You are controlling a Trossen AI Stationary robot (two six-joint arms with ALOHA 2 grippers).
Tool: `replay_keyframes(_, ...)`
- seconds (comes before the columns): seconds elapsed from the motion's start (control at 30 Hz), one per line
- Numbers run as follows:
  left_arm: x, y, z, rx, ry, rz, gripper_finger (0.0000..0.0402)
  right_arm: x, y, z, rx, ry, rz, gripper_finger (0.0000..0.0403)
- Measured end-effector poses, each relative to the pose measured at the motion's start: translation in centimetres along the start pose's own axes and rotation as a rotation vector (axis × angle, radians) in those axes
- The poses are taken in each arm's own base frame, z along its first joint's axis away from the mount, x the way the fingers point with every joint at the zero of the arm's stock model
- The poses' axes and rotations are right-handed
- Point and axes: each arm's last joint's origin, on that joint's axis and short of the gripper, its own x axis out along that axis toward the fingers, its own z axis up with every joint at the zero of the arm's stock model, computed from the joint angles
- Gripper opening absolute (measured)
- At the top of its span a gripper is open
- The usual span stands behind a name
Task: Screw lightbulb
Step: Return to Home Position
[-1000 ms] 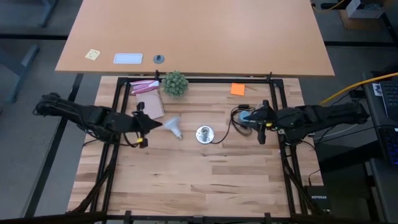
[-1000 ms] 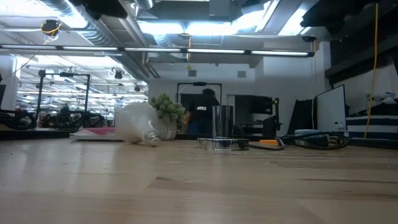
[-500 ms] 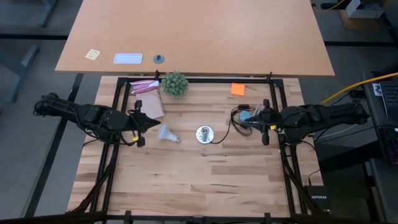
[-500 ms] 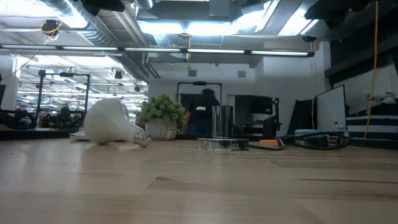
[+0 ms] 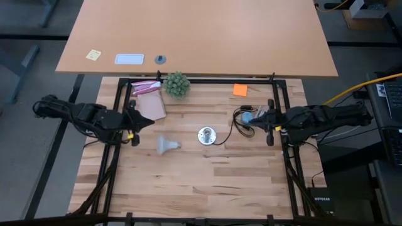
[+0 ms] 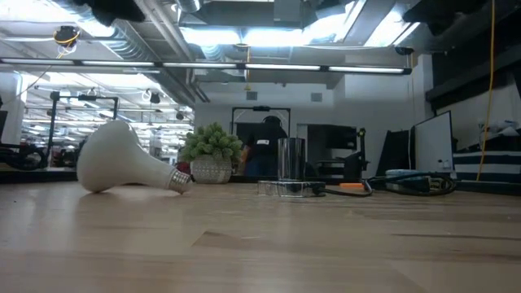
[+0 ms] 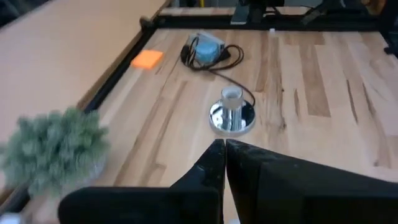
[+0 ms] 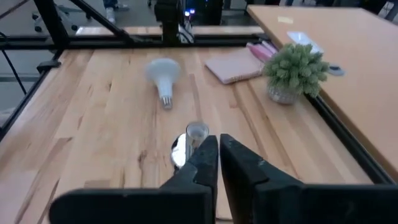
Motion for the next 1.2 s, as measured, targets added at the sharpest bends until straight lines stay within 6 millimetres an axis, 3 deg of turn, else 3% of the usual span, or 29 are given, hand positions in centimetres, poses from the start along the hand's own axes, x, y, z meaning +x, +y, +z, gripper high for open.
replay_keyframes(0.23, -0.6, 0.5, -2.8, -0.059, -0.045, -0.028, 0.0004, -0.2, 0.1, -1.8, 0.002, 0.119, 0.097, 0.0007)
replay_keyframes(0.53, 3.0, -0.7, -9.2, -0.107, -0.201, -0.066, 0.0004, 2.4, 0.6, -7.0, 0.127, -0.022, 0.133, 0.0018)
replay_keyframes(0.87, 5.5, -1.2, -14.5, -0.162, -0.324, -0.085, 0.0004, 5.0, 1.1, -12.5, 0.158, -0.101, 0.156, 0.0020)
replay_keyframes(1.07, 5.7, -1.2, -15.0, -0.167, -0.301, -0.086, 0.0004, 5.7, 1.0, -15.7, 0.154, -0.074, 0.152, 0.0020)
replay_keyframes(1.2, 5.7, -1.2, -15.0, -0.095, -0.302, -0.077, 0.0004, 5.8, 1.0, -16.2, 0.152, -0.054, 0.145, 0.0021)
